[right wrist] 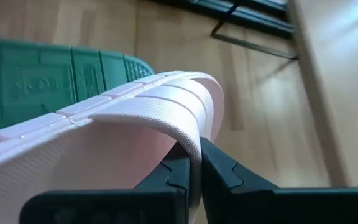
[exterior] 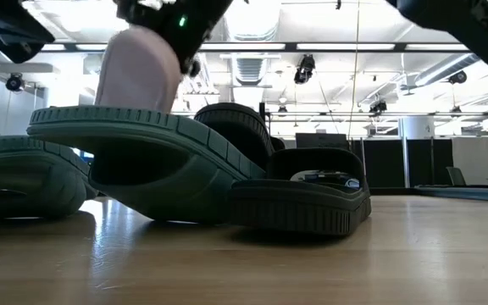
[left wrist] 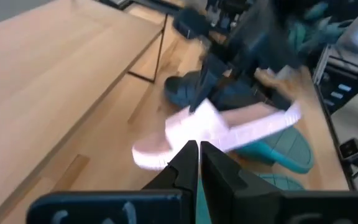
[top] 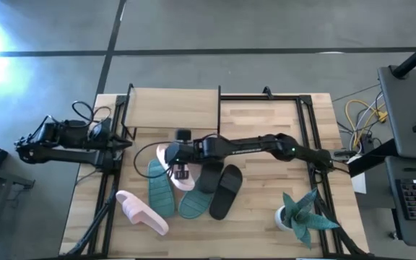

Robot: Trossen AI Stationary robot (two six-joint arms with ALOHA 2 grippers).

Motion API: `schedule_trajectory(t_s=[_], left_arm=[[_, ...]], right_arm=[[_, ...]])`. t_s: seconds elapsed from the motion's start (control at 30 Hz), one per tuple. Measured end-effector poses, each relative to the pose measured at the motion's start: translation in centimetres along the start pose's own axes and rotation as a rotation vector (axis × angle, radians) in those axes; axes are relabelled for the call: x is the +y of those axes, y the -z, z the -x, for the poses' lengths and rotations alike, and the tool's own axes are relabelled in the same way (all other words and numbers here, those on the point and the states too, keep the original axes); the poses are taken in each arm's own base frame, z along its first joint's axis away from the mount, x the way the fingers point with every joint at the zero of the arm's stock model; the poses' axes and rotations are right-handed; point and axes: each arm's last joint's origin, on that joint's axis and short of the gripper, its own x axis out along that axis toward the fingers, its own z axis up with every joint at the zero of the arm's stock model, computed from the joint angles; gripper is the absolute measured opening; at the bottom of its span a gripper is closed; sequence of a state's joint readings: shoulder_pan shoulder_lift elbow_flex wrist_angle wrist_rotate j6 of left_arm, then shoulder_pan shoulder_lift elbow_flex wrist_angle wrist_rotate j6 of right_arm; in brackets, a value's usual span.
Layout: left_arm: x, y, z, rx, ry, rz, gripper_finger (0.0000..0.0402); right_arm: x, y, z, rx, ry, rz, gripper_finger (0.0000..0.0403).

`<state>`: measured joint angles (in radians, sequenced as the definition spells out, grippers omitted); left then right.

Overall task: Pick and place slides into the shelf
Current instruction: Put the right pink slide under the shelf, then put the pink slide under the shelf

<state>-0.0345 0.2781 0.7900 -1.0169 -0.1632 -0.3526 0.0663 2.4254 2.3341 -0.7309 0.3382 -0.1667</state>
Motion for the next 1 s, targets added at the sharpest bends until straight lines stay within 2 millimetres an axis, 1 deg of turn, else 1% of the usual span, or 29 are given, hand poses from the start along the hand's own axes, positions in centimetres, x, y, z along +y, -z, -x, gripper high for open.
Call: schedule_trajectory(t_s=[0.07, 0.13, 0.27, 0.33, 0.43, 0.57, 0.67, 0.77, 0.9, 1.0], left_arm=[[0.1, -0.1, 0.4, -0.027, -0.004, 0.004, 0.0003], [0.1, -0.4, 0.9, -0.055, -0.018, 0.008, 0.0003], [0.2, -0.8, 1.5, -0.093, -0.057, 0.016, 0.0003], [0.2, -0.9, 1.4, -0.097, -0.076, 0.016, 0.0003], [0.3, -0.8, 1.0, -0.091, -0.118, 0.014, 0.0004], [0.3, -0.9, -0.1, -0.069, -0.205, 0.048, 0.0022], [0.1, -1.2, -1.0, -0.037, -0.247, 0.040, 0.0050], [-0.1, -1.5, -1.7, -0.007, -0.269, 0.031, 0.0080], [-0.4, -2.0, -2.4, 0.022, -0.285, 0.041, 0.0105], [-0.6, -2.2, -2.6, 0.028, -0.275, 0.098, 0.0109]], right_arm=[[0.0, 0.5, -1.3, 0.009, 0.005, 0.028, 0.0013], [-0.3, 0.8, -2.2, 0.014, 0.024, 0.058, 0.0013], [-0.7, 1.5, -3.8, 0.052, 0.162, 0.094, 0.0013], [-1.1, 1.7, -4.3, 0.063, 0.203, 0.099, 0.0013], [-2.1, 1.7, -4.6, 0.041, 0.205, 0.055, 0.0020], [-3.7, 1.7, -5.0, 0.000, 0.201, -0.055, 0.0060], [-4.8, 2.0, -5.4, 0.002, 0.193, -0.113, 0.0104], [-5.7, 2.5, -5.6, 0.028, 0.177, -0.132, 0.0145], [-6.0, 2.7, -5.7, 0.038, 0.134, -0.132, 0.0183], [-5.9, 2.7, -5.3, 0.044, 0.092, -0.128, 0.0195]])
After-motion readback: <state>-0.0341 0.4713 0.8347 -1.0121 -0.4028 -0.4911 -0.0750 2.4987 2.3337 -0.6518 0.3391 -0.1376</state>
